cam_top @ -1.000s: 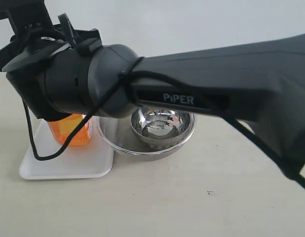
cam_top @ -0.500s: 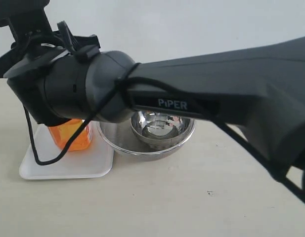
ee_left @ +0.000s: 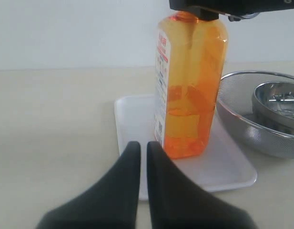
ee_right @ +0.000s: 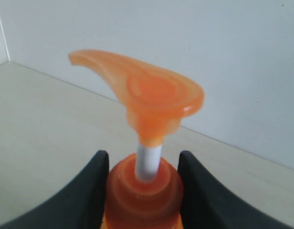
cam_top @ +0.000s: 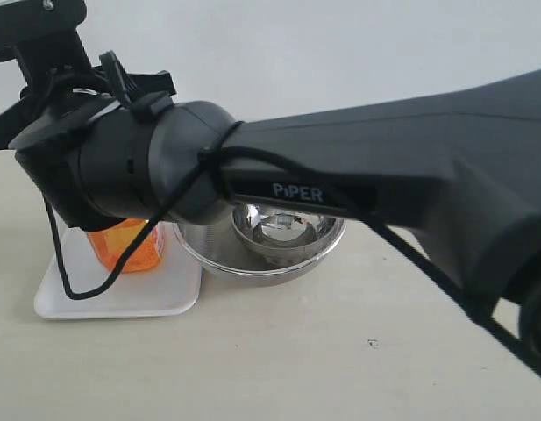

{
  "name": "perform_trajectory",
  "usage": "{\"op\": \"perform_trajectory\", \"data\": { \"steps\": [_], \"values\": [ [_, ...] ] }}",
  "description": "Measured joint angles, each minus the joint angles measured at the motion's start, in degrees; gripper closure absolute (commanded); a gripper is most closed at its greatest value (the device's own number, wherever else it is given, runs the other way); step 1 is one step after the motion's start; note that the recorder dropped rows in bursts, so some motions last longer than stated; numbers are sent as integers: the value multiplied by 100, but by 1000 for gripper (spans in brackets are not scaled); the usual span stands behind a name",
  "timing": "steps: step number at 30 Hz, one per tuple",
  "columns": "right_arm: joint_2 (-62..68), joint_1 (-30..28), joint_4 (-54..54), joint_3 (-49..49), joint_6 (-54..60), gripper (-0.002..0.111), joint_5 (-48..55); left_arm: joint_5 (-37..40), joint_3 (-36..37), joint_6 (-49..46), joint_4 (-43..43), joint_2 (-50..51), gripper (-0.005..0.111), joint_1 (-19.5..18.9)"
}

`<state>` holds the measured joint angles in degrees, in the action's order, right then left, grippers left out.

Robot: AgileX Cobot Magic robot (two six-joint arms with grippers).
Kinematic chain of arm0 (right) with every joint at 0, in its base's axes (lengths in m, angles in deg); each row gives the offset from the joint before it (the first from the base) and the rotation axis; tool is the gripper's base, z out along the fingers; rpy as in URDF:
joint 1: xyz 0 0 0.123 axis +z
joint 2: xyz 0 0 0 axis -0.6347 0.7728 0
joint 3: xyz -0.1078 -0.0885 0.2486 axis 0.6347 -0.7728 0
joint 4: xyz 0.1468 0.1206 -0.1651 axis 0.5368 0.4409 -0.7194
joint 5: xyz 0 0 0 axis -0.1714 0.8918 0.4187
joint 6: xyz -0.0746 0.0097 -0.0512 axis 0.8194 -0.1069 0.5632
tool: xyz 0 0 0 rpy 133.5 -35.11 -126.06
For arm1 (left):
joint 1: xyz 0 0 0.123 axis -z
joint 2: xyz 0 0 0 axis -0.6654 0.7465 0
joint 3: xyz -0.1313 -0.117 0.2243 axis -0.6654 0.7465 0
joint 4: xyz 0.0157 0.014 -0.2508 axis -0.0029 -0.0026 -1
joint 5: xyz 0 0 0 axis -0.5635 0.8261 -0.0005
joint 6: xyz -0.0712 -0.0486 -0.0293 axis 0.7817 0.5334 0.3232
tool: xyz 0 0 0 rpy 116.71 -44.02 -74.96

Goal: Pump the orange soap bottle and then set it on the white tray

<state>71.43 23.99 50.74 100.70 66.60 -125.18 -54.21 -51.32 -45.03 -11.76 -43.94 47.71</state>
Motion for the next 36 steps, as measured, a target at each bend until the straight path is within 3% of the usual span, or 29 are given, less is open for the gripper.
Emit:
{"op": "perform_trajectory", "data": {
  "steps": [2,9,36],
  "values": [
    [0,0,0,0,13,106,11,0,0,0,0,0,102,0],
    [0,0,0,0,33,68,11,0,0,0,0,0,102,0],
    [-90,48,-169,50,124,68,-266,0,0,0,0,0,102,0]
  ]
}}
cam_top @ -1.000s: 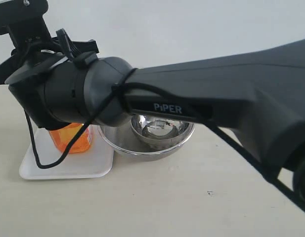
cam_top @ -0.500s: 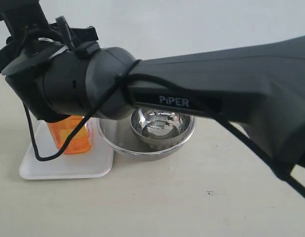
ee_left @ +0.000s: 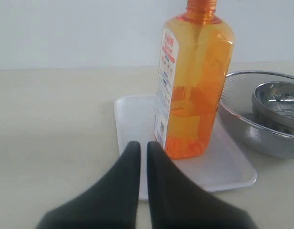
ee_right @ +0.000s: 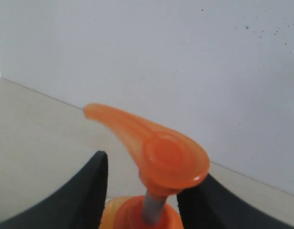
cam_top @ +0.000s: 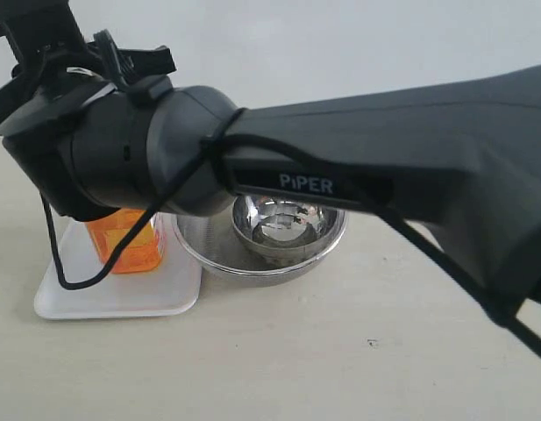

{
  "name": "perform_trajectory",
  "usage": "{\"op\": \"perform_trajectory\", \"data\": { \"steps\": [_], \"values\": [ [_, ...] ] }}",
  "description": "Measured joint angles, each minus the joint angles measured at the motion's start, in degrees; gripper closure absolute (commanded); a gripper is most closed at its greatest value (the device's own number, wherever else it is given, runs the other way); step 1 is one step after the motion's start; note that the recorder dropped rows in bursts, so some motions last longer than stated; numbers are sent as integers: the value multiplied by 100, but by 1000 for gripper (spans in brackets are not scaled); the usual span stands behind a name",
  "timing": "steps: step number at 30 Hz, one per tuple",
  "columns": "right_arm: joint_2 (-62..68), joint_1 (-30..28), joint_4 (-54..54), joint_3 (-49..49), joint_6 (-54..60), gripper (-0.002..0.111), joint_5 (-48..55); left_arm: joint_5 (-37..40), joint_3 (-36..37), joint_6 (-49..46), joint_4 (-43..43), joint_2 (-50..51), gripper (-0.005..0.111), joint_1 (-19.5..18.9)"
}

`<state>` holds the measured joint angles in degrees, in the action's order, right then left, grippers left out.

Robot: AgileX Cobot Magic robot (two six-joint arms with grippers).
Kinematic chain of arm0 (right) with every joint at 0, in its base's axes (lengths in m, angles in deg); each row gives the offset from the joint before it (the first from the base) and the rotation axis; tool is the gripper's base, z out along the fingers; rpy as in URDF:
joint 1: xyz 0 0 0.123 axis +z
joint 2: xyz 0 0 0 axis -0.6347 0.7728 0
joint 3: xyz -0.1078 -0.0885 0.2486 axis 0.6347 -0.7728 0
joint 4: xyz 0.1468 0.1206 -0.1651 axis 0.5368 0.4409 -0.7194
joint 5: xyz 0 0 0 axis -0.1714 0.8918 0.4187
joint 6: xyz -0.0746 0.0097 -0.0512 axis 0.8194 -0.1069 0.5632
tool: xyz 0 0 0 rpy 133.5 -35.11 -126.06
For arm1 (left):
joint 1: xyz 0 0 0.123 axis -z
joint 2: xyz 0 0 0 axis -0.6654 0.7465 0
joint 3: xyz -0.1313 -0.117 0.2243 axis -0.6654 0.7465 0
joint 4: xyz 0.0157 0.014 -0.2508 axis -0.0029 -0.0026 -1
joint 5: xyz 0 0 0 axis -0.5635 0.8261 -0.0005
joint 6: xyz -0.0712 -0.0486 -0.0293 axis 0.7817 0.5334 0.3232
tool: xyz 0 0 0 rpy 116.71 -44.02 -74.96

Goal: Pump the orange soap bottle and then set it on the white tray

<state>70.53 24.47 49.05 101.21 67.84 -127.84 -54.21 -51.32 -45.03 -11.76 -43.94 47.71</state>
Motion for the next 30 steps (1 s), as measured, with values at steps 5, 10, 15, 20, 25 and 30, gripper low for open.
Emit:
{"op": "perform_trajectory", "data": {
  "steps": [5,10,15,20,25,30],
  "values": [
    [0,8,41,0,22,67,163,0,0,0,0,0,102,0],
    [0,8,52,10,43,47,219,0,0,0,0,0,102,0],
    [0,8,64,10,54,41,256,0,0,0,0,0,102,0],
    [0,8,64,10,62,40,88,0,0,0,0,0,102,0],
    [0,8,86,10,62,21,24,0,0,0,0,0,102,0],
    [0,8,203,10,21,15,-31,0,0,0,0,0,102,0]
  ]
}}
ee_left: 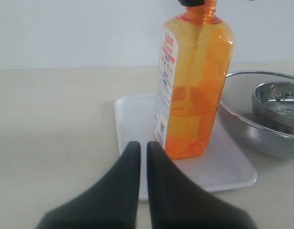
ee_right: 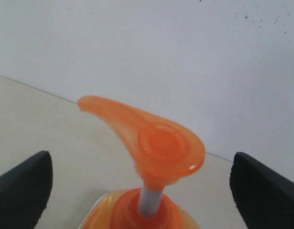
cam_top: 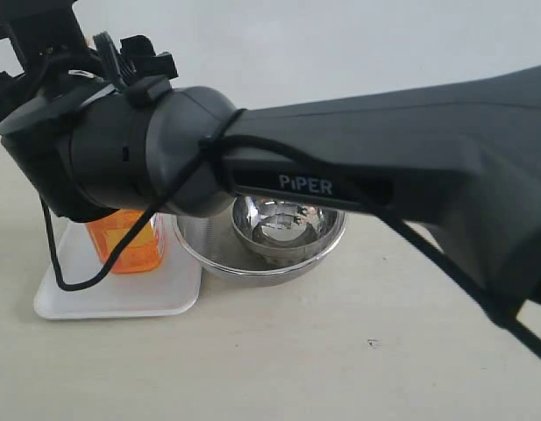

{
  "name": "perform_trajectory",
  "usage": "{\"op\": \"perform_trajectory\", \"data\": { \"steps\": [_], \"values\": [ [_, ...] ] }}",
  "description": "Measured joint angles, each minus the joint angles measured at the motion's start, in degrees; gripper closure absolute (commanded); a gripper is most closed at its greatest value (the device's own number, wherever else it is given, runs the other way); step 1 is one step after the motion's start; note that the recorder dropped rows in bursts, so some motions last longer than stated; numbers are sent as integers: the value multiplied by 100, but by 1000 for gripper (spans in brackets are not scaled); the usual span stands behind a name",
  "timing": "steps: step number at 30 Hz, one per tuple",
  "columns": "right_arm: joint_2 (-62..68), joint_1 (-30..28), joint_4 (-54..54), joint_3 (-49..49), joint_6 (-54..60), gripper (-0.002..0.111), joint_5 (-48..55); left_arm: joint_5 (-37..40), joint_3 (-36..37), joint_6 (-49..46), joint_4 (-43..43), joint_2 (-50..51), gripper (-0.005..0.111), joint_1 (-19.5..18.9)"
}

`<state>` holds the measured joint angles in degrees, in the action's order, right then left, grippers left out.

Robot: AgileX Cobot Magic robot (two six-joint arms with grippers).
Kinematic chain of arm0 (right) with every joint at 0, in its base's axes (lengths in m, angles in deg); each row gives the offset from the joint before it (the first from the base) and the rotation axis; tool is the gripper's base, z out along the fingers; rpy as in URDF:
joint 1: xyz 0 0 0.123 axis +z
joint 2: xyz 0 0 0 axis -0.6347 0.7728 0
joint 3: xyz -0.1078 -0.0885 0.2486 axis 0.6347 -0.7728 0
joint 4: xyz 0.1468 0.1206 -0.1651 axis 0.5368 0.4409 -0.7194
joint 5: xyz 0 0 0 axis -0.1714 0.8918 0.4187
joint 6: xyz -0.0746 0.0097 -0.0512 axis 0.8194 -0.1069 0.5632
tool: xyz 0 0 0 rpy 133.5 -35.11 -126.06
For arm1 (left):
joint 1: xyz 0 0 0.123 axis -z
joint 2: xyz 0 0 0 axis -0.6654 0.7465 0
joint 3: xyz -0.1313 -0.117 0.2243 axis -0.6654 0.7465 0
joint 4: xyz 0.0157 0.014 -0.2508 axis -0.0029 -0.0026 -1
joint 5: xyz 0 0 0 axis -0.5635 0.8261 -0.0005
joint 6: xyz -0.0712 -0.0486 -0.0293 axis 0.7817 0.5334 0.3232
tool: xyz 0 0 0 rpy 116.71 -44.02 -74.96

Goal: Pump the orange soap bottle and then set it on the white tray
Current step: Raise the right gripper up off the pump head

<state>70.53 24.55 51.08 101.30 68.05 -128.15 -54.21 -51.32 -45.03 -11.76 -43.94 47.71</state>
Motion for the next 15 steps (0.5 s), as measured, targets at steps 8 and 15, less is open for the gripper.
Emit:
{"op": "perform_trajectory", "data": {
  "steps": [8,15],
  "values": [
    [-52,0,19,0,-8,15,151,0,0,0,0,0,102,0],
    [-287,0,21,0,13,15,278,0,0,0,0,0,102,0]
  ]
}}
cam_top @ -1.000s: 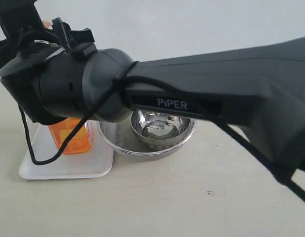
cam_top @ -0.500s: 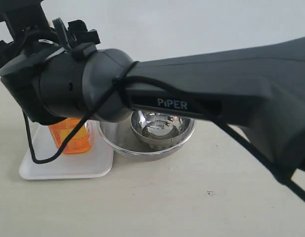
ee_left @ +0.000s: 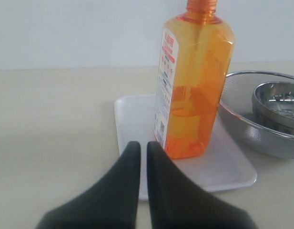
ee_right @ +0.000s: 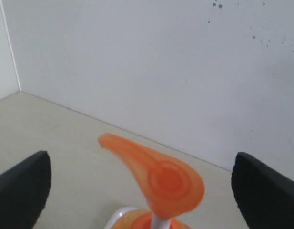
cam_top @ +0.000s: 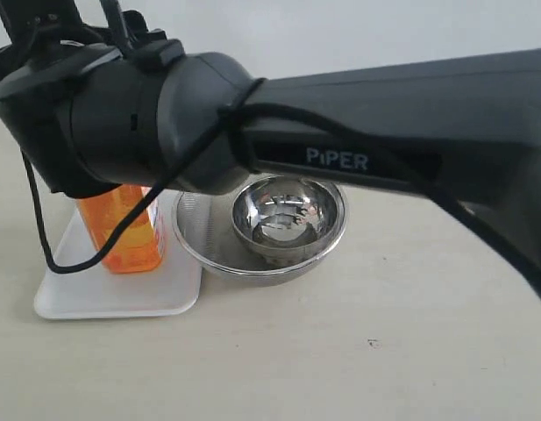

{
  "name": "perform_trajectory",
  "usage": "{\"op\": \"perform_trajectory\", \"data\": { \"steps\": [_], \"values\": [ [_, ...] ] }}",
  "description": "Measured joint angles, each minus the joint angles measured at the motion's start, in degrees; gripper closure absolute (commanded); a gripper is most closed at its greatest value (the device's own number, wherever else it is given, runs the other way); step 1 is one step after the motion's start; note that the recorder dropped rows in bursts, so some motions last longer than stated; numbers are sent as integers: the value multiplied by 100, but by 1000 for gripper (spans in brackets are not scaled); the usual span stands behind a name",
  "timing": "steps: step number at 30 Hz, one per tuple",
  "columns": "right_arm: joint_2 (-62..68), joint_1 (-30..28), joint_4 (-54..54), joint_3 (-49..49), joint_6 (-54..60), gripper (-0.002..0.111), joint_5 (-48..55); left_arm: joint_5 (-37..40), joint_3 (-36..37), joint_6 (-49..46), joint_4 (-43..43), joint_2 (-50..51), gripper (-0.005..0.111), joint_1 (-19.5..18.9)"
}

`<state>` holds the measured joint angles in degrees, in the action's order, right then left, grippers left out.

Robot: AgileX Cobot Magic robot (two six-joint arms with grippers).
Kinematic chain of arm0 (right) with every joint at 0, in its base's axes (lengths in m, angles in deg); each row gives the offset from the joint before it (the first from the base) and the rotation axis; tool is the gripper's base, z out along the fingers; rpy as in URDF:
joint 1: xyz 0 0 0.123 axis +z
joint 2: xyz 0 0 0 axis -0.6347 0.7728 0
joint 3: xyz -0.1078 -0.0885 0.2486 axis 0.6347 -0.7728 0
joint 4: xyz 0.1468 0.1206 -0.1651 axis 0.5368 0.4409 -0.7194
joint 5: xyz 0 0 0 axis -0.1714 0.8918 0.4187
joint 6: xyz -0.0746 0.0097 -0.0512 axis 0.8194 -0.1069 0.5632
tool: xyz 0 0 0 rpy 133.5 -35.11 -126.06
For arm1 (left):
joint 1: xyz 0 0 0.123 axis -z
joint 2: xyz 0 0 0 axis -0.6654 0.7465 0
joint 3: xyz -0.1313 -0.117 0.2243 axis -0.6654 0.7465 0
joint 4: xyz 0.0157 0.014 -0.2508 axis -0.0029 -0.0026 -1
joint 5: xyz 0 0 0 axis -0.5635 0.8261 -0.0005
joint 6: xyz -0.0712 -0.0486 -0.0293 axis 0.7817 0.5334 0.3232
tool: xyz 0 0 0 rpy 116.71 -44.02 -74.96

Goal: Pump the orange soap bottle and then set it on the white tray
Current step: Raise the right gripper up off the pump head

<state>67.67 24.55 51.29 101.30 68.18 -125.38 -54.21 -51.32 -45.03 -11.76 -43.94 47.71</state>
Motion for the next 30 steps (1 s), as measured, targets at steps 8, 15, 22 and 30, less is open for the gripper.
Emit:
{"op": "perform_trajectory", "data": {
  "steps": [8,15,22,30],
  "values": [
    [-217,0,-14,0,51,15,276,0,0,0,0,0,102,0],
    [-492,0,-23,0,297,15,402,0,0,0,0,0,102,0],
    [-792,0,-105,0,729,15,360,0,0,0,0,0,102,0],
    [-1078,0,-155,0,1032,16,-102,0,0,0,0,0,102,0]
  ]
}}
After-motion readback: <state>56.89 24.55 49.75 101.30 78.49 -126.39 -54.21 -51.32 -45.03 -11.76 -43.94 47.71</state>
